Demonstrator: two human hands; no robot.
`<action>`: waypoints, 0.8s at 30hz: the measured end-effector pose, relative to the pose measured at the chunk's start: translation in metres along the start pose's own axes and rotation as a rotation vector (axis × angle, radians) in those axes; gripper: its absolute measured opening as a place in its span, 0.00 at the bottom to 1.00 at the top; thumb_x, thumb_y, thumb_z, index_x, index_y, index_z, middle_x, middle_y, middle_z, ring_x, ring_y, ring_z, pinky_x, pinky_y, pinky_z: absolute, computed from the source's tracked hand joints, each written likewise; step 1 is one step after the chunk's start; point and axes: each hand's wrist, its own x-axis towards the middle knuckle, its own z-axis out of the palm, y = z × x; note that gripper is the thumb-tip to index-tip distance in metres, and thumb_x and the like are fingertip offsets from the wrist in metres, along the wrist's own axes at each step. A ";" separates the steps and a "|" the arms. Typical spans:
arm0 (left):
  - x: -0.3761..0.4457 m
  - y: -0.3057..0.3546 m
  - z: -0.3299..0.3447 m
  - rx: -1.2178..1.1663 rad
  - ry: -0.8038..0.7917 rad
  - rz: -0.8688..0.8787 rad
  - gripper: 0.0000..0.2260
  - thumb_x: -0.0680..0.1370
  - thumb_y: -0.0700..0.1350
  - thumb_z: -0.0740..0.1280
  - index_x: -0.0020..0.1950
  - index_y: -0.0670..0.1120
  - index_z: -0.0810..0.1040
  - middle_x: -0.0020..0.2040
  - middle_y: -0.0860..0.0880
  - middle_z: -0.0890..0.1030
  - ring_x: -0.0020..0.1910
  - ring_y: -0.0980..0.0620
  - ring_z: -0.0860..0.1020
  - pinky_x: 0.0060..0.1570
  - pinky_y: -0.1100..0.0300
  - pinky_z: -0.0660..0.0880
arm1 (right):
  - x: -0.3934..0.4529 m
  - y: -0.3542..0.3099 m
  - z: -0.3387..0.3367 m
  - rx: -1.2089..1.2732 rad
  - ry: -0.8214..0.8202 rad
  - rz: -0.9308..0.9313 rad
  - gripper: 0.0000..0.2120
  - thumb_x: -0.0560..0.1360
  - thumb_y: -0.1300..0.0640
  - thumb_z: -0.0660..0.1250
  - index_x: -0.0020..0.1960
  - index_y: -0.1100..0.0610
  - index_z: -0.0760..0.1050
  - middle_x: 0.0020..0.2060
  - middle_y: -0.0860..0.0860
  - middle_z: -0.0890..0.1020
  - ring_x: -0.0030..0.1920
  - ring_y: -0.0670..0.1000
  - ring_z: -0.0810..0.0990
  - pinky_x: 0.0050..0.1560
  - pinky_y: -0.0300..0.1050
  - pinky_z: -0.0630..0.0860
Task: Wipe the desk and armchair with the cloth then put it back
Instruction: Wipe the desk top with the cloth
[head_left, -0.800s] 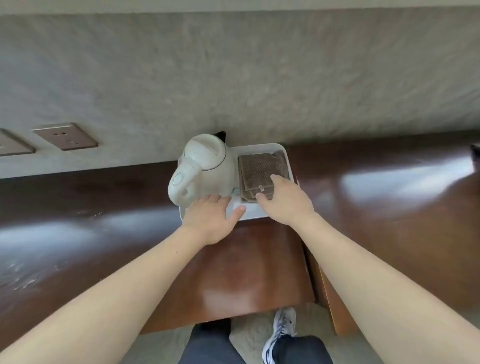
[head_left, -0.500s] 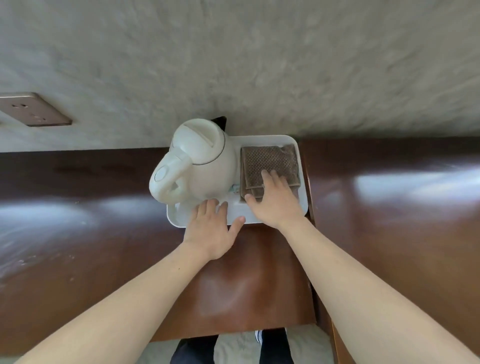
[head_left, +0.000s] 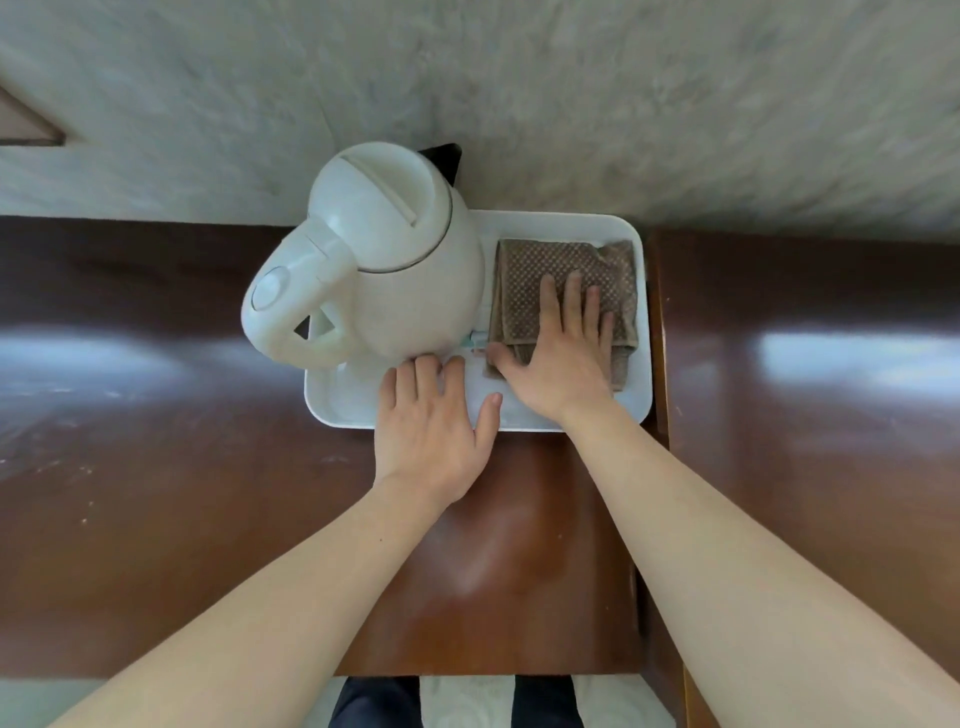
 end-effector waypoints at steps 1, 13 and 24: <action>0.000 0.000 0.000 0.007 -0.002 -0.005 0.28 0.79 0.61 0.50 0.62 0.41 0.76 0.52 0.40 0.75 0.51 0.38 0.73 0.59 0.45 0.69 | 0.001 0.000 0.003 -0.011 -0.007 -0.001 0.47 0.76 0.33 0.59 0.80 0.55 0.37 0.80 0.58 0.38 0.78 0.60 0.35 0.75 0.59 0.33; 0.002 -0.003 0.001 0.042 -0.051 0.012 0.28 0.81 0.61 0.49 0.64 0.42 0.74 0.55 0.40 0.74 0.53 0.38 0.72 0.61 0.44 0.68 | 0.004 -0.015 0.017 -0.083 0.032 0.059 0.34 0.84 0.45 0.50 0.80 0.60 0.39 0.79 0.61 0.39 0.78 0.63 0.35 0.74 0.62 0.32; 0.001 -0.016 -0.002 -0.032 -0.112 0.112 0.29 0.81 0.63 0.44 0.69 0.44 0.69 0.63 0.43 0.70 0.60 0.42 0.68 0.64 0.49 0.65 | -0.006 -0.022 0.003 0.204 0.227 0.109 0.23 0.80 0.68 0.56 0.75 0.63 0.62 0.77 0.63 0.61 0.77 0.66 0.55 0.76 0.60 0.52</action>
